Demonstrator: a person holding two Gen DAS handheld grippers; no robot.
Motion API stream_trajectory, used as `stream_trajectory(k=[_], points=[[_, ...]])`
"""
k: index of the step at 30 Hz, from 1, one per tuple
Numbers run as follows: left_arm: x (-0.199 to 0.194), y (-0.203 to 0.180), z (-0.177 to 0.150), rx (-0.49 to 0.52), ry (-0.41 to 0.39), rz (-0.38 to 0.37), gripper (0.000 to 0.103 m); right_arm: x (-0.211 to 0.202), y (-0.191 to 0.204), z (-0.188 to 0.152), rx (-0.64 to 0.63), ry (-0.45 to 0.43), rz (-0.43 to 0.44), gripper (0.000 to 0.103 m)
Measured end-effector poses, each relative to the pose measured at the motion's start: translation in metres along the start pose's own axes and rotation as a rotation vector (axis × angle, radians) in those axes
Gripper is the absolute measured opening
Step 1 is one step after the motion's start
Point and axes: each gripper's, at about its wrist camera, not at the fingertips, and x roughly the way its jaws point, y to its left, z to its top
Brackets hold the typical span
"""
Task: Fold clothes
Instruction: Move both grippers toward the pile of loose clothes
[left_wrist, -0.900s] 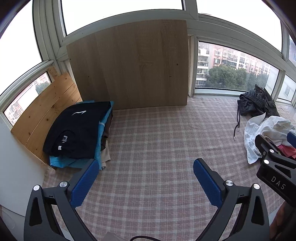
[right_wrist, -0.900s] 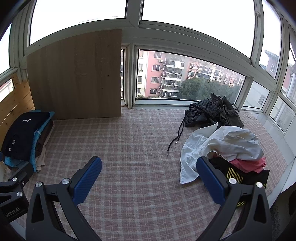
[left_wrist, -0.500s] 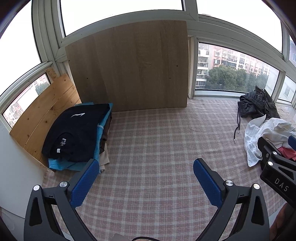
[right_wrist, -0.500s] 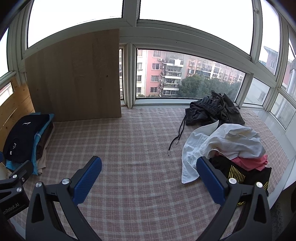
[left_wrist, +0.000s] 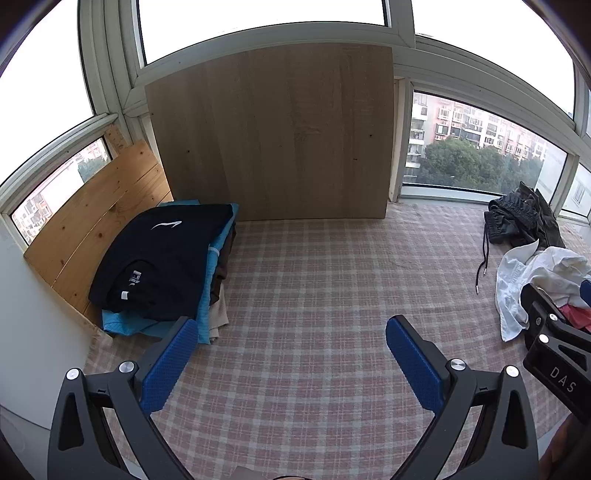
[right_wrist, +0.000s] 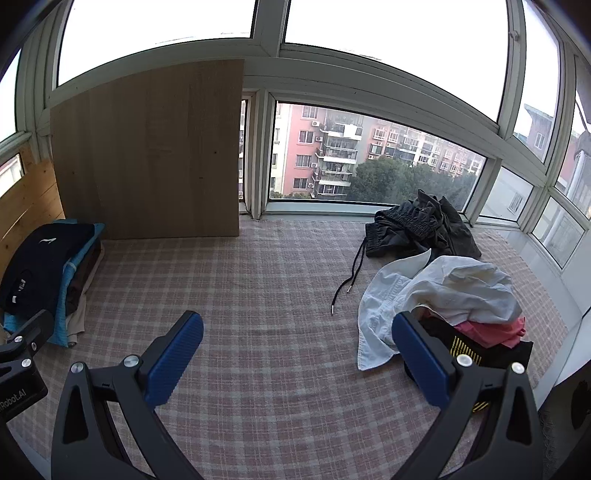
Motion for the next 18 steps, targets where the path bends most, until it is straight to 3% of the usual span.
stream_trajectory(k=[8,18], points=[[0.002,-0.004,0.003,0.020,-0.001,-0.025,0.102,-0.004,-0.015,-0.002,0.024,-0.012,-0.069,0.103],[-0.004,-0.045,0.006,0.147,-0.006,-0.150,0.103,-0.013,-0.061,-0.025,0.130,0.028,-0.189,0.103]])
